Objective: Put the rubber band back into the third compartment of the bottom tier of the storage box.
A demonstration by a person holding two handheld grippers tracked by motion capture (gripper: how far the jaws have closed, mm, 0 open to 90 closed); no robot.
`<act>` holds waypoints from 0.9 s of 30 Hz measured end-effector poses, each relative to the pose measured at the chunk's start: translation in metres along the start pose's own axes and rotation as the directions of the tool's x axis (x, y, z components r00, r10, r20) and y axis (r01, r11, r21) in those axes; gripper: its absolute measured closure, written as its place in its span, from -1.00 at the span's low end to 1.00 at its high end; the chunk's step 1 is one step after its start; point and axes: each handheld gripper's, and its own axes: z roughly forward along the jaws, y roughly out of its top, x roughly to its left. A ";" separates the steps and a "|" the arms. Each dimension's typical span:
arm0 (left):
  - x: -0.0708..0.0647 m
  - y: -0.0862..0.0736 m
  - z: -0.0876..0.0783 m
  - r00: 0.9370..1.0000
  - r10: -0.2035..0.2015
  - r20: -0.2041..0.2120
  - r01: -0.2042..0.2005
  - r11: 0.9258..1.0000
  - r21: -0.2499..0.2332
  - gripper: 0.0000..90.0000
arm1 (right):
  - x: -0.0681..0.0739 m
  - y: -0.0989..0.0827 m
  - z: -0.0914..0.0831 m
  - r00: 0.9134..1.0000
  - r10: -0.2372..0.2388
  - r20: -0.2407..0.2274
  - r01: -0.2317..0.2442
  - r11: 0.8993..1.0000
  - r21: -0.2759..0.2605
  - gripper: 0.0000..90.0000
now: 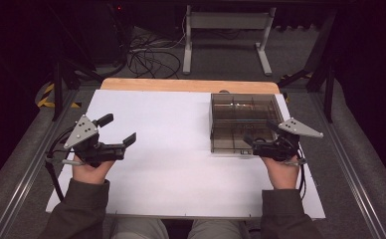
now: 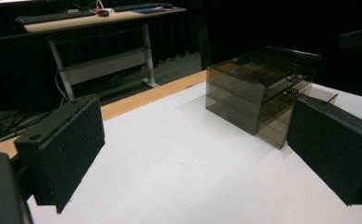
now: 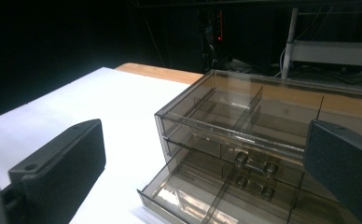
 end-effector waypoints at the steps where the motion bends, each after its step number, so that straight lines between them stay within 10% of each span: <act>1: 0.000 0.000 0.000 1.000 0.002 -0.001 -0.002 1.000 -0.002 -0.88 | 0.000 0.000 -0.001 1.000 0.001 -0.002 -0.001 1.000 -0.005 -1.00; 27: 0.003 0.004 -0.009 1.000 -0.002 -0.007 0.002 1.000 -0.024 -0.89 | -0.006 0.007 -0.023 0.998 0.031 -0.058 -0.038 0.991 -0.130 -1.00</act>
